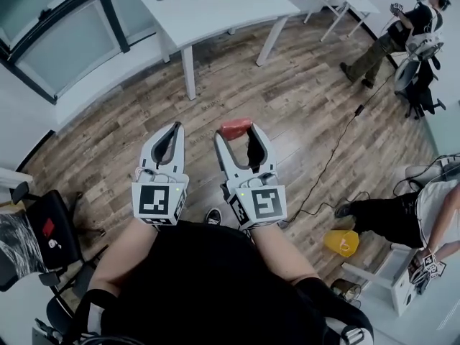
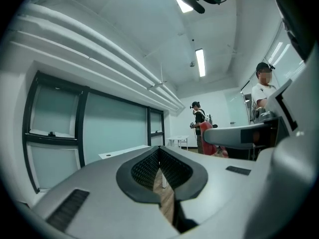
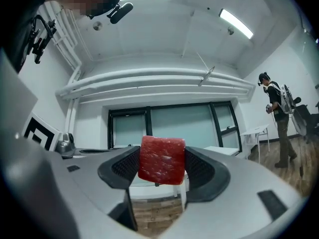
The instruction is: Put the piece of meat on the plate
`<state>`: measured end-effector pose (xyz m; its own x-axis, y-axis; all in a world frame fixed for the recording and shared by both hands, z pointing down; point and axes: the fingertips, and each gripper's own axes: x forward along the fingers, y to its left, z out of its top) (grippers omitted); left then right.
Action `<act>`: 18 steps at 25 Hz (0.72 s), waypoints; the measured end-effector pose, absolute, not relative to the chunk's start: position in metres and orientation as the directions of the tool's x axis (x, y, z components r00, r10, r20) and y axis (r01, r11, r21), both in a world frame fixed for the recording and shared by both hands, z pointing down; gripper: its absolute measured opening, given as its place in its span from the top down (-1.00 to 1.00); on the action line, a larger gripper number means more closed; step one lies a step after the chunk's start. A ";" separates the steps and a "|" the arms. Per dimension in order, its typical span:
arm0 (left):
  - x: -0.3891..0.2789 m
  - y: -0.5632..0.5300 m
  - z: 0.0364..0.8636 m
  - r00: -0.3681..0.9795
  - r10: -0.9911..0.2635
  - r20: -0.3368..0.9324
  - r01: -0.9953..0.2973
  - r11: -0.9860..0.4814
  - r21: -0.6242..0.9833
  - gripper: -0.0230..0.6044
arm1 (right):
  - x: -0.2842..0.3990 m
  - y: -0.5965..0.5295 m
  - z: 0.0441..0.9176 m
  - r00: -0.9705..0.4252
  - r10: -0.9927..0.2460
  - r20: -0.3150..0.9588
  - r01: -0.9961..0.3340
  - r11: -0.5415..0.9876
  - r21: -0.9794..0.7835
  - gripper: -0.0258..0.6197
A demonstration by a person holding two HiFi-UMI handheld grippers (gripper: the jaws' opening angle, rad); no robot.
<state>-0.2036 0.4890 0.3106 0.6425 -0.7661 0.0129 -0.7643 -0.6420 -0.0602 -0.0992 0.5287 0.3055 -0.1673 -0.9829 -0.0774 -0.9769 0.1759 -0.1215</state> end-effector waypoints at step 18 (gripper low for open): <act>-0.133 0.443 0.327 0.641 -0.766 0.041 -0.764 -0.643 -0.049 0.92 | -0.029 0.483 0.316 -0.161 -0.986 -0.045 -0.980 0.166 -0.114 0.05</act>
